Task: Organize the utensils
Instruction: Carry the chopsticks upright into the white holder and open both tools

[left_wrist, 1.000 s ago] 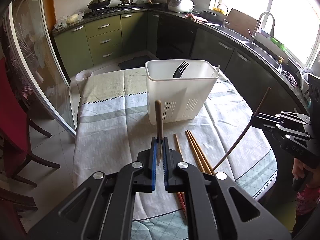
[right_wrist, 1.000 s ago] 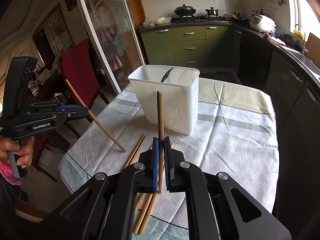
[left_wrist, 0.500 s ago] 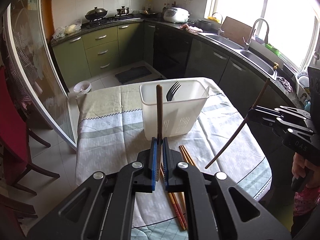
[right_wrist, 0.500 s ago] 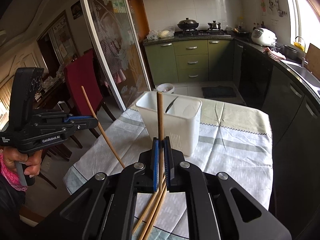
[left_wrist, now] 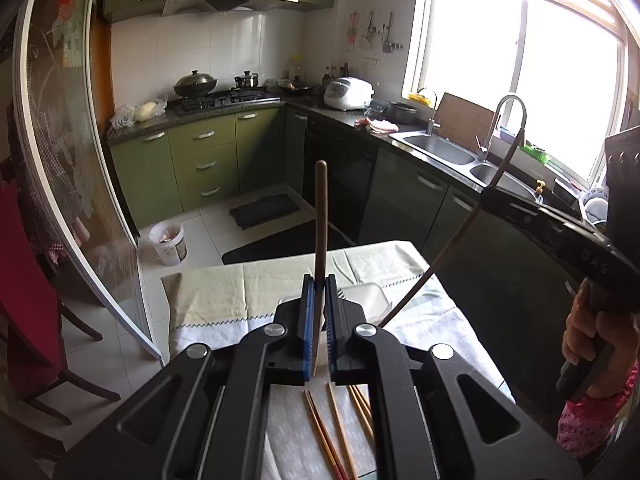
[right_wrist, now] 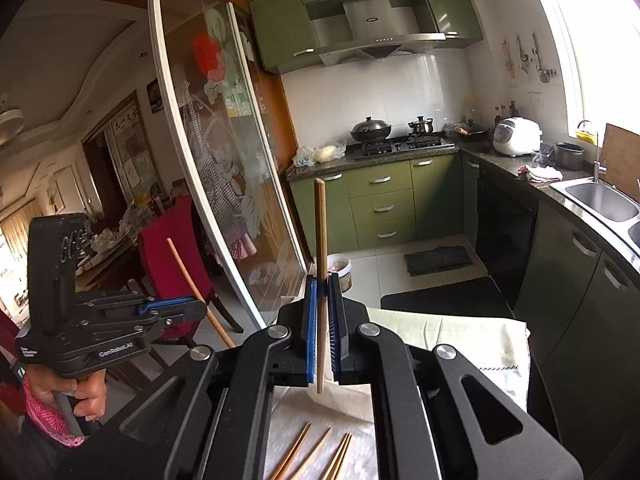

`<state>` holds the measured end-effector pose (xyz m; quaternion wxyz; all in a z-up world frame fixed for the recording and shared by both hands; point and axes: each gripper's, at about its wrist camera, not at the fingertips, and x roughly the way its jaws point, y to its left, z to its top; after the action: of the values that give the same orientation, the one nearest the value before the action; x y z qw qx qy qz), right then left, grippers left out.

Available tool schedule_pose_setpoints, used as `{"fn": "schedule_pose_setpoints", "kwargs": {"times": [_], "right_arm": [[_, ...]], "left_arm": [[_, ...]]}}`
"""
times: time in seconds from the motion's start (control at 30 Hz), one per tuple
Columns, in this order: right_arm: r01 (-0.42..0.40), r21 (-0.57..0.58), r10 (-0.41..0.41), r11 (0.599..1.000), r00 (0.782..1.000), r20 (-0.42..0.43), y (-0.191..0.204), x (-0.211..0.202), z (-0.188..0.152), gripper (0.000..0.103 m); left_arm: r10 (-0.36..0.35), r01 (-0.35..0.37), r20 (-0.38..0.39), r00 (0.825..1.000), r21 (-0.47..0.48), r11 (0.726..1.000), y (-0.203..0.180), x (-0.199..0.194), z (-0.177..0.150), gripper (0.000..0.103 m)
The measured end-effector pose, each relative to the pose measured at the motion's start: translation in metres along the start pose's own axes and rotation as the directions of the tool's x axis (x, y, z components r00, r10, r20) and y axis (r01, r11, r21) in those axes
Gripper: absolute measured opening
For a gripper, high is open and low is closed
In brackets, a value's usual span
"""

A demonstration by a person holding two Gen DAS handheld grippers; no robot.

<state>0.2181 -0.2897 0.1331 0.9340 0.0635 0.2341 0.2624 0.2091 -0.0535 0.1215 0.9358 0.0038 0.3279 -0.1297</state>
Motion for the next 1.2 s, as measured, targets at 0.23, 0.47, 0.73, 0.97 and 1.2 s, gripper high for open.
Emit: {"fn": "schedule_pose_setpoints", "kwargs": {"times": [0.23, 0.47, 0.73, 0.97, 1.2], "right_arm": [[0.066, 0.025, -0.065, 0.998, 0.997, -0.036, -0.017, 0.045, 0.011, 0.006], [0.108, 0.016, -0.105, 0.994, 0.987, -0.124, -0.033, 0.094, -0.015, 0.006], [0.117, -0.011, -0.117, 0.993, 0.972, -0.205, -0.035, 0.121, -0.056, 0.006], [0.108, -0.02, -0.11, 0.994, 0.966, -0.233, -0.033, 0.127, -0.073, 0.007], [0.091, -0.019, -0.093, 0.996, 0.982, -0.161, -0.025, 0.078, -0.081, 0.008]], "left_arm": [[-0.003, 0.003, 0.066, 0.998, 0.0, 1.0, -0.003, 0.009, 0.034, 0.006], [0.005, -0.006, 0.037, 0.999, 0.018, 1.0, -0.006, 0.055, 0.029, 0.006], [0.031, -0.028, -0.121, 0.992, 0.029, 0.999, -0.004, 0.114, -0.01, 0.006], [0.049, -0.045, -0.192, 0.98, 0.027, 0.999, 0.002, 0.134, -0.029, 0.006], [0.029, -0.03, -0.194, 0.981, -0.002, 1.0, 0.001, 0.115, -0.045, 0.031]]}}
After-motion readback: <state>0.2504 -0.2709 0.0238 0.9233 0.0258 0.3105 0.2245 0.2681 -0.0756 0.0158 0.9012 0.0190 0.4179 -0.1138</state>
